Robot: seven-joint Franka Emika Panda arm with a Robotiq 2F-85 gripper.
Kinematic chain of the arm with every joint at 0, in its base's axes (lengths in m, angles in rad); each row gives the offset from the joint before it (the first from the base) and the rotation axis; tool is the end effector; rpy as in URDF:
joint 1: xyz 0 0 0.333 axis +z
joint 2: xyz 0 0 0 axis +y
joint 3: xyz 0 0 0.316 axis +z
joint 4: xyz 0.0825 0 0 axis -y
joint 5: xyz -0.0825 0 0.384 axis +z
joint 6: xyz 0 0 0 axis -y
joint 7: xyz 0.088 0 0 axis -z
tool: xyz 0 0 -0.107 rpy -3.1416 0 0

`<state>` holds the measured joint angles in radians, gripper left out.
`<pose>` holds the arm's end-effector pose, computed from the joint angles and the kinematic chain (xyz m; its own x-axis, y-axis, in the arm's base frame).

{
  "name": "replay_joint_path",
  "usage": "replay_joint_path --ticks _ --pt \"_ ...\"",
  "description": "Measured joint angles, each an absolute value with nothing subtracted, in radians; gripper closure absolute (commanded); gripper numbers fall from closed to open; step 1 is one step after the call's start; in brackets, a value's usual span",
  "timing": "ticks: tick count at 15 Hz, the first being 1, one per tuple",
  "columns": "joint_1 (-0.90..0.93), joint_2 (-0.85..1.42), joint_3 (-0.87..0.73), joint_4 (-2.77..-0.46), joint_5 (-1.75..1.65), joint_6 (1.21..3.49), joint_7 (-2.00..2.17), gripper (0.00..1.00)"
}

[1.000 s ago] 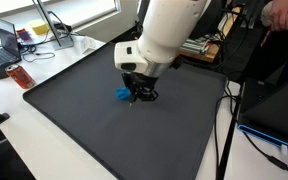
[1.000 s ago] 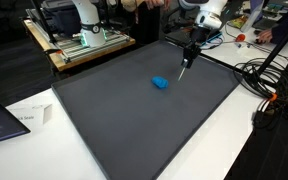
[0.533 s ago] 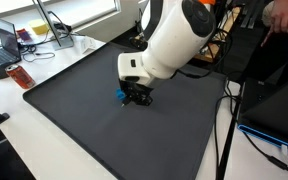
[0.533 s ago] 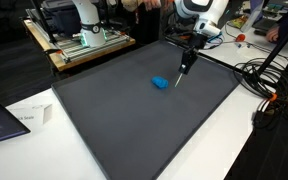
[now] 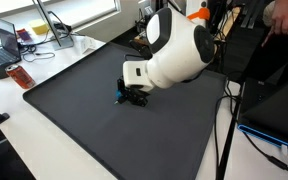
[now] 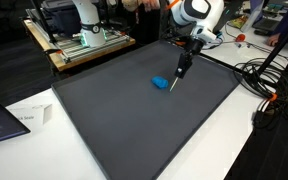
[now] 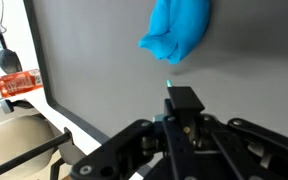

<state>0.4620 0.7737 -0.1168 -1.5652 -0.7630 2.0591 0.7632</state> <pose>0.6493 0.2052 0.1832 0.9882 0.1151 0.1010 0.0174 -0.7398 0.6726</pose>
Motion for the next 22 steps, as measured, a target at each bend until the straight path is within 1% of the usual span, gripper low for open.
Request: replay_joint_path --ticks 9,16,22 --pt "0.461 0.803 -0.105 -1.555 -0.831 2.03 0.831 0.95" --pt "0.427 0.811 -0.057 -1.452 -0.768 1.863 0.829 0.95" --pt "0.379 0.847 -0.034 -1.321 -0.593 1.737 0.793 0.95"
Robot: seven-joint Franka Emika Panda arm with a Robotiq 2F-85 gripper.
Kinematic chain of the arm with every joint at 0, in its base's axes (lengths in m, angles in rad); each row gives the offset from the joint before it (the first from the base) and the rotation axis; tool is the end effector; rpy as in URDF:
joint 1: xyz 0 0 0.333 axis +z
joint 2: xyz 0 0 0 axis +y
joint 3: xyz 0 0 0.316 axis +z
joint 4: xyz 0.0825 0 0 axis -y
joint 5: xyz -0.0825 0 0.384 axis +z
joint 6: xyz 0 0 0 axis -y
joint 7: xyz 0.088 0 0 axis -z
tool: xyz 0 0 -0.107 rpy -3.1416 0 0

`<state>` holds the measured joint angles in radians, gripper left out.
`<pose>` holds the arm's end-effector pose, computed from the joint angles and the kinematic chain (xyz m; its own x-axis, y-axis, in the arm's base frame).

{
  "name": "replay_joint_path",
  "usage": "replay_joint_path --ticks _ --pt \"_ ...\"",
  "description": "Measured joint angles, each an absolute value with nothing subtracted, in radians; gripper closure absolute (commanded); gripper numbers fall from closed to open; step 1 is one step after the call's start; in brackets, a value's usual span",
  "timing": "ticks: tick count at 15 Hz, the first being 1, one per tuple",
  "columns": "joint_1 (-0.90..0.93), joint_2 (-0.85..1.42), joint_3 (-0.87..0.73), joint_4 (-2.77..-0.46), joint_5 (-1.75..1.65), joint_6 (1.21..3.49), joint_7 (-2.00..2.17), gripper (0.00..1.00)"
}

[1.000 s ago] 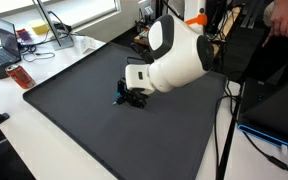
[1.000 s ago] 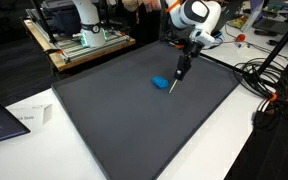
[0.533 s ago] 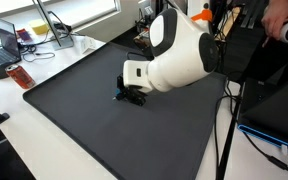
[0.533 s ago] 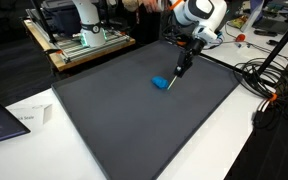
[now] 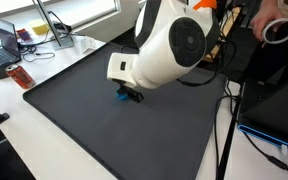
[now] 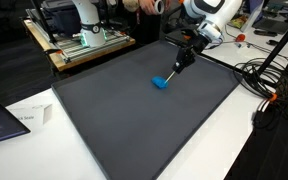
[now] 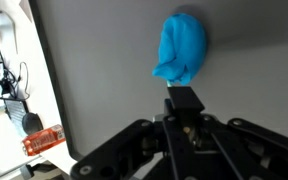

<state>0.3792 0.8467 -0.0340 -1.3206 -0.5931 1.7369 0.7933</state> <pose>0.6743 0.1937 0.2135 0.9801 -0.1955 0.0341 -0.1697 -0.7367 0.6545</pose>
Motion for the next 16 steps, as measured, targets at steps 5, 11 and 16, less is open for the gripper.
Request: replay_joint_path --ticks 5,11,16 --pt "0.343 0.885 -0.042 -1.211 -0.499 1.728 0.777 0.95" --pt "0.316 0.931 -0.055 -1.113 -0.414 1.718 0.771 0.95" --pt "0.259 0.96 -0.056 -1.023 -0.31 1.682 0.726 0.95"
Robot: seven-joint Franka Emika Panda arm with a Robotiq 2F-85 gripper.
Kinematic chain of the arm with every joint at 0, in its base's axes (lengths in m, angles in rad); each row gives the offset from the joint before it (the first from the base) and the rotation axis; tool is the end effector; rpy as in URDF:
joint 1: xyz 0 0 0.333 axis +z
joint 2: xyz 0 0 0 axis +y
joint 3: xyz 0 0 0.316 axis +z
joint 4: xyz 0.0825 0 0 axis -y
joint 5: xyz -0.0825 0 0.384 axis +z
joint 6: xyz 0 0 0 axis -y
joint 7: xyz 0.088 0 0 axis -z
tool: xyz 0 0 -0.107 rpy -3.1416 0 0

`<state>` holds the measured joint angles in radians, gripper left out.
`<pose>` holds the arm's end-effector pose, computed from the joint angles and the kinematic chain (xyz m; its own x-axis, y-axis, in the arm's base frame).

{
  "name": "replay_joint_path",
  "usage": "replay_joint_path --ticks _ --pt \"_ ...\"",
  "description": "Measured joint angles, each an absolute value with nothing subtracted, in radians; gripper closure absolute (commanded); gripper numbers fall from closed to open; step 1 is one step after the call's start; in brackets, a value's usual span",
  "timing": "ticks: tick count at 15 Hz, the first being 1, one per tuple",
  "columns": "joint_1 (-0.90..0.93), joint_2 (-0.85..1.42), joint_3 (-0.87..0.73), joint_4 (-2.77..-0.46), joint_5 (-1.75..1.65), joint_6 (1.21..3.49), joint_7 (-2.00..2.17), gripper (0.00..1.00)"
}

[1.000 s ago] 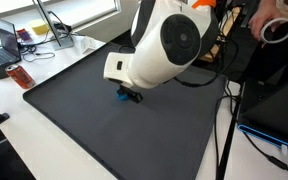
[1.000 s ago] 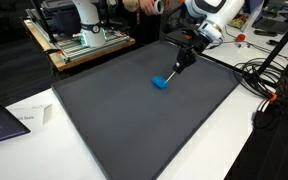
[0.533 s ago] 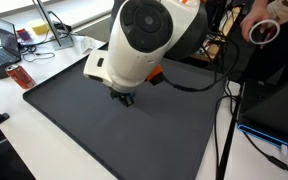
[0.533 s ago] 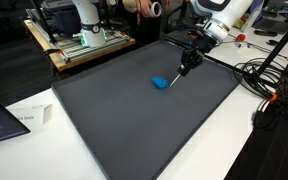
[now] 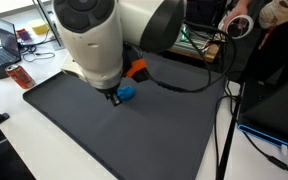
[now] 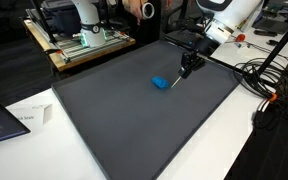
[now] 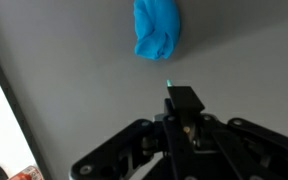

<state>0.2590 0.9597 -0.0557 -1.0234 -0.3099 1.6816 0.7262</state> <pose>0.7336 0.1351 0.2463 0.9101 -0.4141 -0.0118 -0.3668 -0.8186 0.4420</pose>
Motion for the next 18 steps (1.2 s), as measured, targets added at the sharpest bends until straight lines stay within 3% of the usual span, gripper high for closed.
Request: replay_joint_path --ticks 6,7,13,14,18 --pt "0.177 0.968 -0.051 -0.953 -0.172 1.658 0.589 0.95" --pt "0.164 0.968 -0.05 -0.944 -0.147 1.658 0.57 0.88" --pt "0.129 0.971 -0.038 -0.925 -0.094 1.658 0.536 0.88" --pt "0.129 0.971 -0.036 -0.925 -0.094 1.658 0.536 0.95" --pt "0.129 0.973 -0.036 -0.926 -0.094 1.658 0.536 0.95"
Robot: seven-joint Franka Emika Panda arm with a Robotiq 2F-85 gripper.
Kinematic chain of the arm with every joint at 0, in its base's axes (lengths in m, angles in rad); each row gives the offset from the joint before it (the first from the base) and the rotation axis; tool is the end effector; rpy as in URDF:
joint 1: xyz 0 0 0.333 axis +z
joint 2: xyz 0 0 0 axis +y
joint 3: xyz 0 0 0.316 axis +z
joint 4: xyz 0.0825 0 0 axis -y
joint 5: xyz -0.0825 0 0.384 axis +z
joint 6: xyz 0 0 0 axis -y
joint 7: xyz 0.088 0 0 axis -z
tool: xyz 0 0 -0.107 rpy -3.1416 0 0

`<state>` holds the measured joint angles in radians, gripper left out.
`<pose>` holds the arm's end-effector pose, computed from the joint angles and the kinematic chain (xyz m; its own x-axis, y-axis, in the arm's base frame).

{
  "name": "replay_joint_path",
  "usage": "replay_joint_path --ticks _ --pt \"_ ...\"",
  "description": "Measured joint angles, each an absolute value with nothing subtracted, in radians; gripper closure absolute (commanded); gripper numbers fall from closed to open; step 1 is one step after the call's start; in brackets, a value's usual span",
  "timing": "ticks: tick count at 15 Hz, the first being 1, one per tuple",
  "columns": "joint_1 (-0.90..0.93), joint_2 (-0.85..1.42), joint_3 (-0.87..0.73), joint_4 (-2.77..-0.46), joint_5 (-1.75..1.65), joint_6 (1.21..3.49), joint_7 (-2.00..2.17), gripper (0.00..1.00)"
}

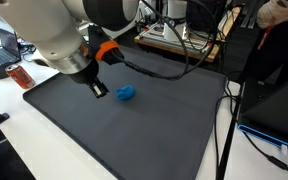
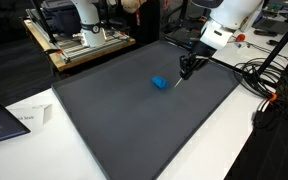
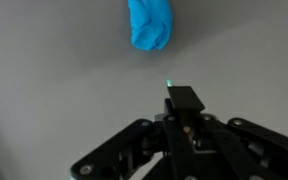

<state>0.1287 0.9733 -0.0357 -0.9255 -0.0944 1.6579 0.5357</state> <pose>0.7546 0.0711 0.2730 0.9003 -0.4104 -0.1448 -0.3742 -0.8999 0.2239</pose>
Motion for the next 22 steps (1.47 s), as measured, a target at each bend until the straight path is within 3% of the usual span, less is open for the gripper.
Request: replay_joint_path --ticks 13,22 --pt "0.026 1.042 -0.048 -0.825 0.026 1.563 0.504 0.95" --pt "-0.11 1.101 0.029 -0.728 0.157 1.476 0.442 0.95"
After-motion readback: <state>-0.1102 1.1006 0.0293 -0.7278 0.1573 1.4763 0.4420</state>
